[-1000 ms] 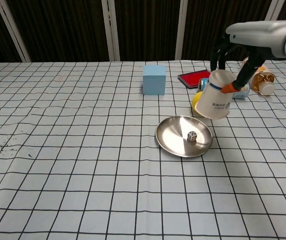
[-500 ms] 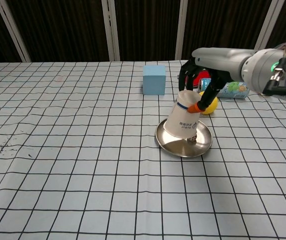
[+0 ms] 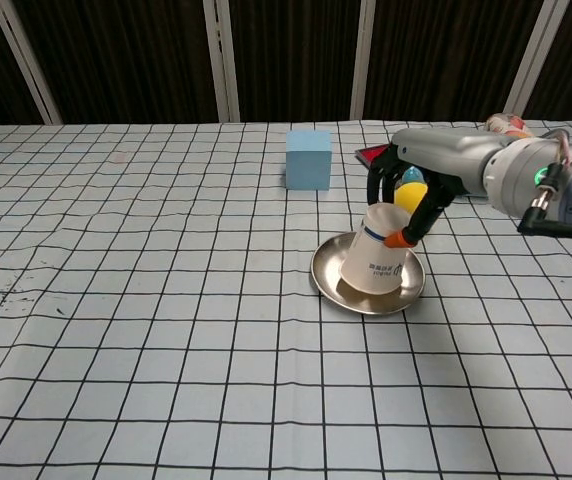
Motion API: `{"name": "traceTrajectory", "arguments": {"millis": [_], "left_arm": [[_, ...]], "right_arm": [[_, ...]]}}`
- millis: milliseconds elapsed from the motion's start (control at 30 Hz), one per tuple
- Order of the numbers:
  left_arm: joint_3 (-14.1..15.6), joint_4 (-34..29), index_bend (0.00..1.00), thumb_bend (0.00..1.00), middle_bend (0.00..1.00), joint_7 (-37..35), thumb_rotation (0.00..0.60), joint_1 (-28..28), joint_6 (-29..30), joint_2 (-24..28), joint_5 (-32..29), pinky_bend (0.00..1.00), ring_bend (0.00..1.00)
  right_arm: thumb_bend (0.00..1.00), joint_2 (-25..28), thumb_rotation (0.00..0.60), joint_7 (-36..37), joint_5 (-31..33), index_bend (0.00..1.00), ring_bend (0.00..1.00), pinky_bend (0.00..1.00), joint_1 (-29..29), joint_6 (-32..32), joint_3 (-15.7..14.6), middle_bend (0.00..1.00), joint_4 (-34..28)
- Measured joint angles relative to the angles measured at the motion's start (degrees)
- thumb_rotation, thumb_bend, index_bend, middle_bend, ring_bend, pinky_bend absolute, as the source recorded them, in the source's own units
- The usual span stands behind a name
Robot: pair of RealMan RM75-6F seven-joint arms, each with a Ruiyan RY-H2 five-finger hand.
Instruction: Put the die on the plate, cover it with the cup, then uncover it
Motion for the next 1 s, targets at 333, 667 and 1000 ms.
{"name": "traceTrajectory", "arguments": {"millis": [333,667,1000], "left_arm": [[0.04,-0.06,0.23,0.30,0.00,0.34,0.600,-0.08,-0.19,-0.09,0.04,0.02,0.00],[0.00,0.12,0.23,0.30,0.00,-0.29,0.600,-0.08,-0.07,0.04,0.09,0.02,0.00],[0.03,0.07,0.24,0.30,0.00,-0.08,0.600,-0.15,-0.31,0.06,-0.01,0.02,0.00]], "right_arm": [[0.46,-2.23,0.600,2.89,-2.51,0.63,0.21,0.00,-0.22,-1.21,-0.42,0.49,2.59],[0.46,-6.84,0.600,9.09,-9.15,0.63,0.22,0.00,-0.66,0.73,1.12,0.49,8.06],[0.46,-9.98,0.600,12.36,-11.88,0.65,0.22,0.00,-1.24,1.47,2.37,0.49,12.89]]}}
